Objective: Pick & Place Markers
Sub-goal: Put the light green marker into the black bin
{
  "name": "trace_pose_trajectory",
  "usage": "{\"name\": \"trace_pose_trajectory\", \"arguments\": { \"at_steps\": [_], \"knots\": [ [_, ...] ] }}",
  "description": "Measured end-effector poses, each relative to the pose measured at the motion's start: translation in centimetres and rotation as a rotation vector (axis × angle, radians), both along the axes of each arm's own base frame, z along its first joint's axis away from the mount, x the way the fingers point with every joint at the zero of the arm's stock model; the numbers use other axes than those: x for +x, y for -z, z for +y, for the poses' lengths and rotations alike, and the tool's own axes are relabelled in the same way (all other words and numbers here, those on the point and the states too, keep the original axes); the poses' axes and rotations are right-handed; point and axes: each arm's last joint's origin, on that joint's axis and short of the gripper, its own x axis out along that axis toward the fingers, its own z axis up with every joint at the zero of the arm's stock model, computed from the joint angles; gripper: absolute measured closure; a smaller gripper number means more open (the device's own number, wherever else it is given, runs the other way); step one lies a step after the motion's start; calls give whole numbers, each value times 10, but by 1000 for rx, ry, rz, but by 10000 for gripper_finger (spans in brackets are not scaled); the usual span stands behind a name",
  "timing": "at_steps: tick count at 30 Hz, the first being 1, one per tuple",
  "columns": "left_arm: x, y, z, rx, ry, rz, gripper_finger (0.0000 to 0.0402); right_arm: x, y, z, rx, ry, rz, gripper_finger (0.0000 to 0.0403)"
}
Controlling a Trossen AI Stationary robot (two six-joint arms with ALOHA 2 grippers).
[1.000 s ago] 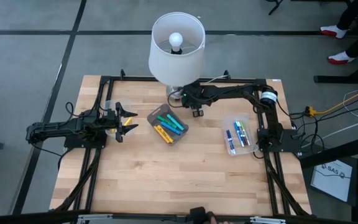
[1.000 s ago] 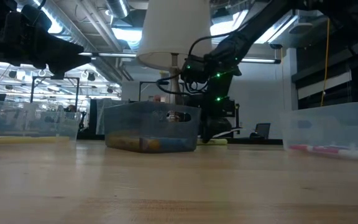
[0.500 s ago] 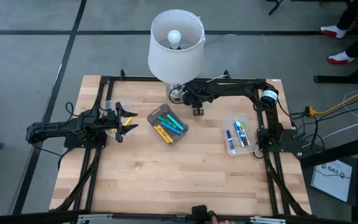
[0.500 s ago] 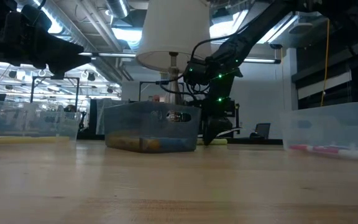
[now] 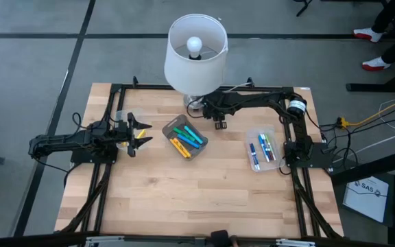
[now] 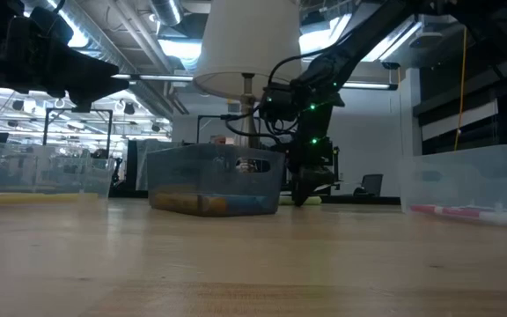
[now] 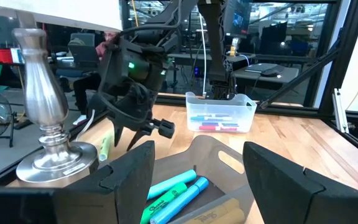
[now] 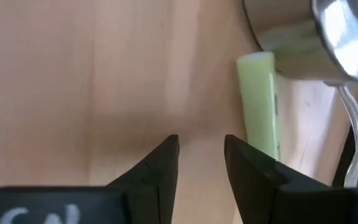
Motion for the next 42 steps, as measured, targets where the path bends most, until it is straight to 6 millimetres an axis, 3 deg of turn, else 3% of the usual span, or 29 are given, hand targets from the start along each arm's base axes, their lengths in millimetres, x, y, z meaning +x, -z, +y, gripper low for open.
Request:
{"name": "trace_pose_trajectory", "arguments": {
  "at_steps": [9, 21, 33, 42],
  "knots": [
    [0, 0, 0, 0, 0, 0, 161, 8, 0, 23, -1, -75, 25, 272],
    [0, 0, 0, 0, 0, 0, 162, 3, 2, 44, -45, -147, 197, 272],
    [0, 0, 0, 0, 0, 0, 162, 7, 0, 49, -235, -213, 282, 272],
    [0, 0, 0, 0, 0, 0, 162, 24, -8, 40, -354, -171, 108, 272]
  ]
}}
